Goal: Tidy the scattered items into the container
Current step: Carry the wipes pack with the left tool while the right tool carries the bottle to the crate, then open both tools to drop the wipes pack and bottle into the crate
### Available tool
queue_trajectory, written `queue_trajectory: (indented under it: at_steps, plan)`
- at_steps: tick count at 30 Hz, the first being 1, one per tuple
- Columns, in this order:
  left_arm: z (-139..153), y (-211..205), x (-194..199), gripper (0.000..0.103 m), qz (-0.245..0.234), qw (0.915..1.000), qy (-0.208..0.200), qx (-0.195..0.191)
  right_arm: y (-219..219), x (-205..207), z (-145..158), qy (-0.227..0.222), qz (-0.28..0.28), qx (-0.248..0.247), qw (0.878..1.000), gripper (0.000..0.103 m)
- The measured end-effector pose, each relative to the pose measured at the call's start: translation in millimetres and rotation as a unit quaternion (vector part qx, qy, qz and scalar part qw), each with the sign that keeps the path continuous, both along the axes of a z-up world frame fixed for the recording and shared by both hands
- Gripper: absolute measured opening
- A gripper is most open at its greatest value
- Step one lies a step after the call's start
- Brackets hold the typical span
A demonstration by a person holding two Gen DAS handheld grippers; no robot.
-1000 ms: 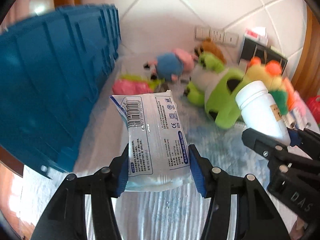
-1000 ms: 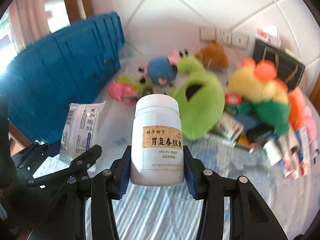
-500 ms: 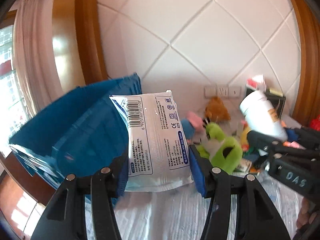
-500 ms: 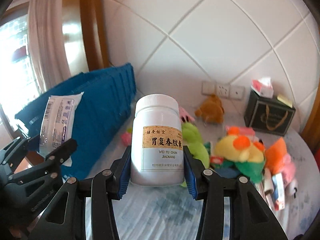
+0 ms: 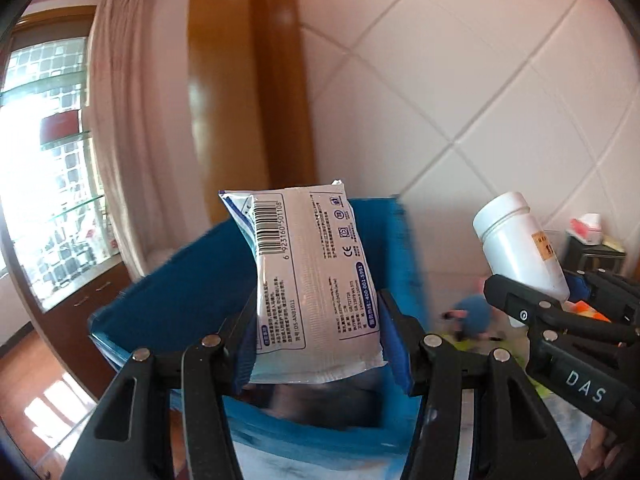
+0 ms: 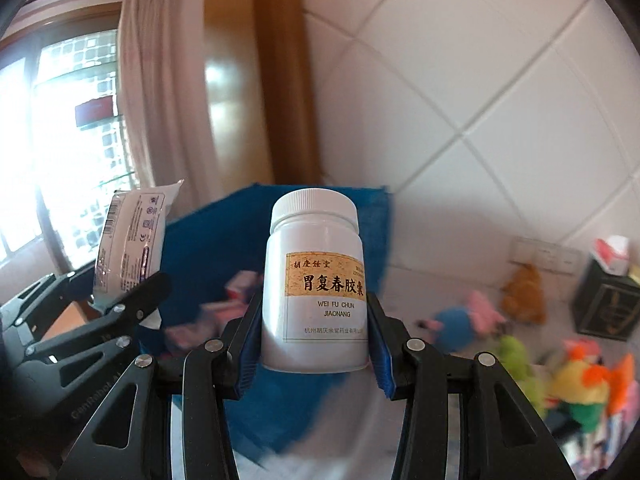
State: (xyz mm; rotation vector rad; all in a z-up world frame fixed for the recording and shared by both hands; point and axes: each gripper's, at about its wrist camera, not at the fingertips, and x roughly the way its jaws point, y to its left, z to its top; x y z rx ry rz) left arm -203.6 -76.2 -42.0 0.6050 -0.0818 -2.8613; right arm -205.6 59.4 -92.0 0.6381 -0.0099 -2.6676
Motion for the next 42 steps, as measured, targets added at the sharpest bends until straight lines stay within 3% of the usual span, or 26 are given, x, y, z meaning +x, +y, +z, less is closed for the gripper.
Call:
queue_trajectory:
  at_steps: [4, 8, 15, 24, 29, 34, 39, 42]
  plan:
    - [-5, -68, -31, 0.053, 0.005, 0.9985, -0.053, 0.012, -57, -26, -2, -0.032, 0.009, -0.007, 0.999, 0.046]
    - [-29, -121, -65, 0.053, 0.004, 0.9901, -0.137, 0.033, -96, -50, -12, -0.065, 0.014, 0.006, 0.998, 0.046]
    - [-66, -156, -111, 0.053, -0.002, 0.9790, -0.201, 0.035, -133, -87, -43, -0.117, -0.013, 0.028, 0.993, 0.046]
    - [-82, -151, -119, 0.056, -0.042, 0.9794, -0.194, 0.038, -135, -99, -53, -0.137, -0.039, 0.047, 0.989, 0.046]
    - [-78, -154, -118, 0.064, -0.044, 0.9805, -0.185, 0.050, -142, -106, -59, -0.162, -0.029, 0.065, 0.984, 0.048]
    - [-75, -149, -115, 0.064, -0.040, 0.9836, -0.174, 0.027, -137, -107, -61, -0.174, -0.028, 0.048, 0.983, 0.052]
    - [-75, -154, -114, 0.064, -0.049, 0.9827, -0.171, 0.051, -135, -107, -60, -0.173, -0.028, 0.037, 0.984, 0.053]
    - [-74, -153, -112, 0.064, -0.042, 0.9845, -0.165, 0.043, -136, -106, -59, -0.168, -0.029, 0.037, 0.985, 0.053]
